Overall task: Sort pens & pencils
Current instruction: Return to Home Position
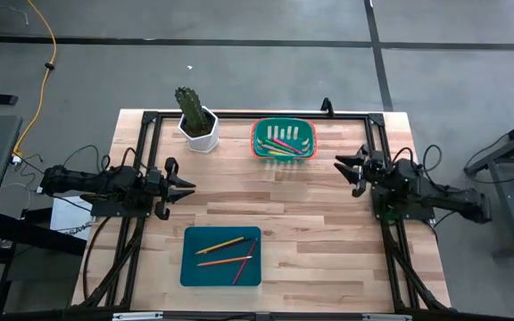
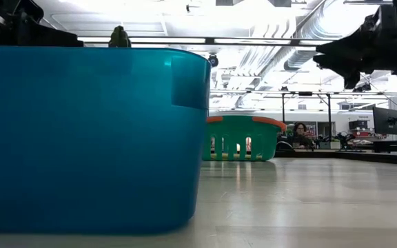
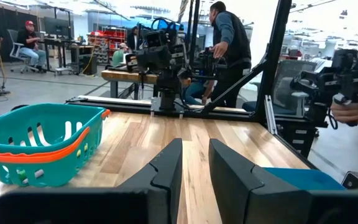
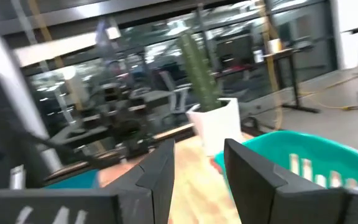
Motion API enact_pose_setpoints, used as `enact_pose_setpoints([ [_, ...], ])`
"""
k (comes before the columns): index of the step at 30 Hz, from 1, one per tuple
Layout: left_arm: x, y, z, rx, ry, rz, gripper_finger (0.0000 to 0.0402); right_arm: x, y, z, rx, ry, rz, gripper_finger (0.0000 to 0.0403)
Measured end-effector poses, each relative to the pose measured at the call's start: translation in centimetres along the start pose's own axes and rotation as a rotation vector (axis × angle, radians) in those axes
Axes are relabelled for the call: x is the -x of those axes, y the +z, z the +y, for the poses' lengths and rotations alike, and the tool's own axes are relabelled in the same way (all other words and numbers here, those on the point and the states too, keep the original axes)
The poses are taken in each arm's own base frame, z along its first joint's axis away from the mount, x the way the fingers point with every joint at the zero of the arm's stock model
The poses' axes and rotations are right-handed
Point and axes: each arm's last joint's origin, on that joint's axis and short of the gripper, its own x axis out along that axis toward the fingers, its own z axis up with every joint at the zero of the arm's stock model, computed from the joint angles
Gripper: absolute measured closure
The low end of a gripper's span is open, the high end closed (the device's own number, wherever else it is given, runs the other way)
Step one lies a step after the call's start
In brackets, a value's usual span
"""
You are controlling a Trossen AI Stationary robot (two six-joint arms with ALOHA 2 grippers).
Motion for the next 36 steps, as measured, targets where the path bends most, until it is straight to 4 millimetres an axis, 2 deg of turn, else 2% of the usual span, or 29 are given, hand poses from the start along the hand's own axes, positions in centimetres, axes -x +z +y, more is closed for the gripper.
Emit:
enact_pose_setpoints([
  [6, 0.0, -0.1, 0.0, -0.033, 0.000, 0.008, 0.0334, 0.0, 0.0, 0.0, 0.006, 0.070, 0.020, 0.0272],
  [17, 0.0, -0.2, 0.0, -0.034, 0.001, 0.015, 0.0334, 0.0, -0.8, -0.3, -0.084, 0.015, 0.094, 0.0272],
  [36, 0.0, -0.2, 0.0, -0.033, 0.001, 0.015, 0.0334, 0.1, -1.2, -0.4, -0.081, 0.001, 0.140, 0.0272],
])
